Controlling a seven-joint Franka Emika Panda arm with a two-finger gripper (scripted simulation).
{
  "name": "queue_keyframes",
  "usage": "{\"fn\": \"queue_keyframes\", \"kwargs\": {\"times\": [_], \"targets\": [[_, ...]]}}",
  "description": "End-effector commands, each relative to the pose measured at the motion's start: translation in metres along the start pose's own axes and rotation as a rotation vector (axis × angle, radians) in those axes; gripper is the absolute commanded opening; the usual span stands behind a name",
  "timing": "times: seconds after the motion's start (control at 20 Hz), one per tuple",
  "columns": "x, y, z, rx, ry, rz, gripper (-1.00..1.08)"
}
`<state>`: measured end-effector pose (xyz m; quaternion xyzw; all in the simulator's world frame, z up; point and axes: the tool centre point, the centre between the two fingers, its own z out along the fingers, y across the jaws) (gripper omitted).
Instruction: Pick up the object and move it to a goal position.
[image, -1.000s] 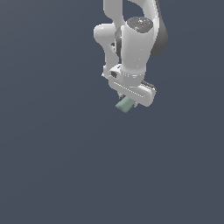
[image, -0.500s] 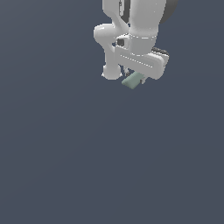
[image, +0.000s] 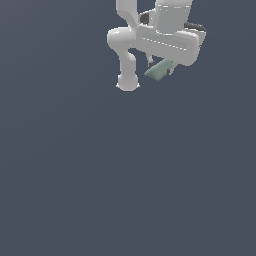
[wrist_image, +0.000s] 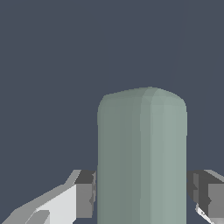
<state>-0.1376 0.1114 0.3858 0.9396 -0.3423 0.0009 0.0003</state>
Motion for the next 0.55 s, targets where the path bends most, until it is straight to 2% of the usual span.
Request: {"fn": "queue_keyframes", "kwargs": {"times": [0.0, 0.5], "targets": [[-0.0050, 0.0012, -0.0089, -0.001, -0.001, 0.000, -1.00], [-0.0063, 0.0001, -0.0124, 0.000, -0.002, 0.000, -1.00]]}}
